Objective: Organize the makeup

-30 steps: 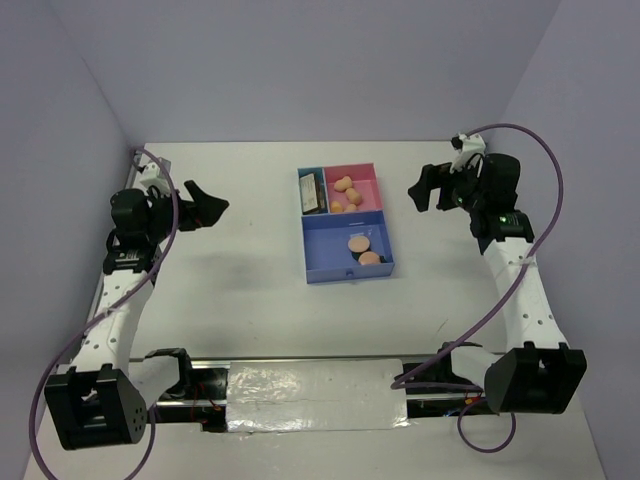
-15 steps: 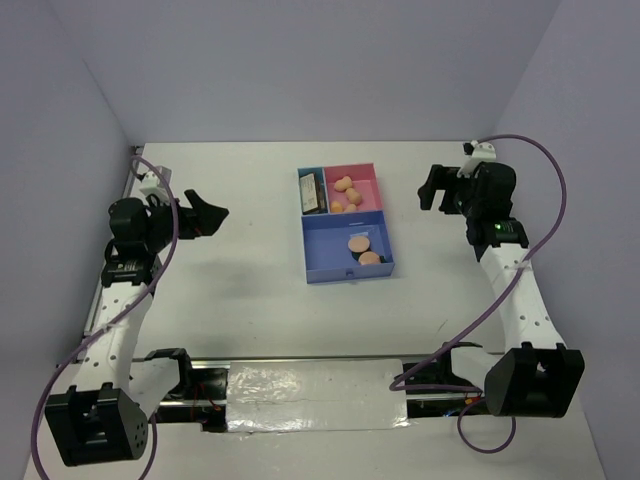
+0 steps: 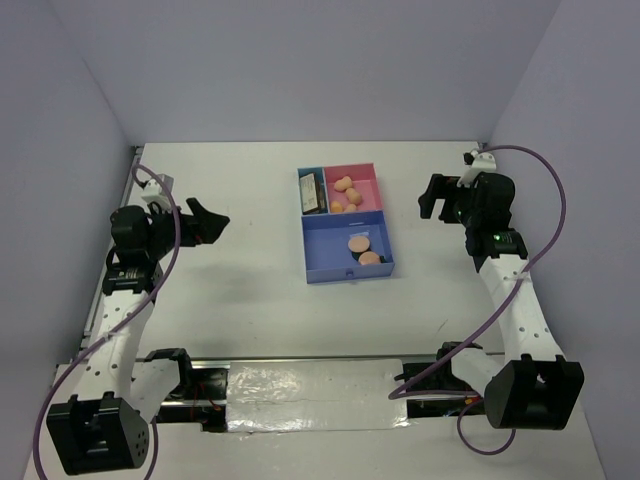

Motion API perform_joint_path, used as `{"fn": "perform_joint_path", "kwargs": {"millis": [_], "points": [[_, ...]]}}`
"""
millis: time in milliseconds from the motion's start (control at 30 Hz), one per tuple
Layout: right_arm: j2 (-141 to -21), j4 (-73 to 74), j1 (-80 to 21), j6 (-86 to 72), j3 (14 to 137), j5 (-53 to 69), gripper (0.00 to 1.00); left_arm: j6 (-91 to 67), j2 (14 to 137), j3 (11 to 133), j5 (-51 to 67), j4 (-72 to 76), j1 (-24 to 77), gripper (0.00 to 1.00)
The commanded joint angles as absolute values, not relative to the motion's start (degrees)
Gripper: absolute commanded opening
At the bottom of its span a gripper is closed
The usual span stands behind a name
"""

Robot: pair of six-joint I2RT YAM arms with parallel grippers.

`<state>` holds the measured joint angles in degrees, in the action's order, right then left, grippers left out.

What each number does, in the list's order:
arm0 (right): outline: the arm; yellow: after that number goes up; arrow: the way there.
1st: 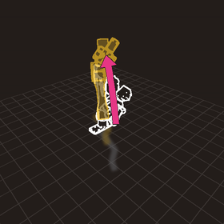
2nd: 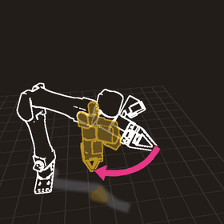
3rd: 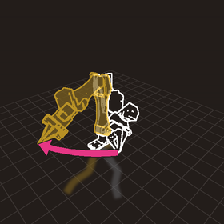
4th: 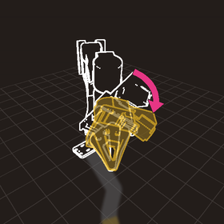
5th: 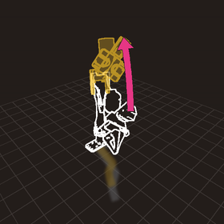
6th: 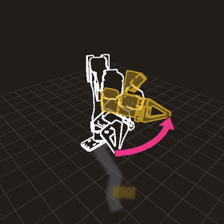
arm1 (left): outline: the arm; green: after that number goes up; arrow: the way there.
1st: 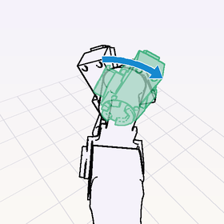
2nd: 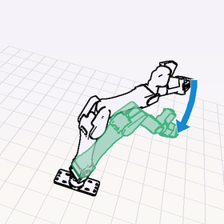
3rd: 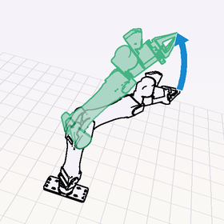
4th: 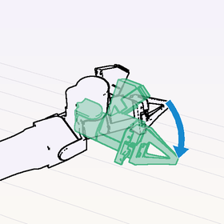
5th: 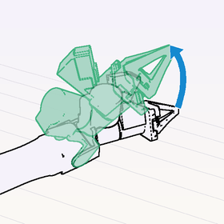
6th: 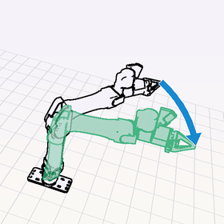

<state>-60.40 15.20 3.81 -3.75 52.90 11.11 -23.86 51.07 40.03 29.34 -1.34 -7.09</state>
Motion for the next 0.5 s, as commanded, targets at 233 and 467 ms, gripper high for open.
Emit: {"fn": "perform_joint_path", "kwargs": {"millis": [233,467], "points": [[-58.62,12.39,4.31,-2.11,52.29,9.49,1.0,-23.29,49.13,38.32,31.12,2.11,-7.56,0.99],[-58.71,12.3,4.31,-0.88,52.12,9.67,1.0,-23.2,48.69,38.06,29.71,1.85,-7.47,0.99]]}}
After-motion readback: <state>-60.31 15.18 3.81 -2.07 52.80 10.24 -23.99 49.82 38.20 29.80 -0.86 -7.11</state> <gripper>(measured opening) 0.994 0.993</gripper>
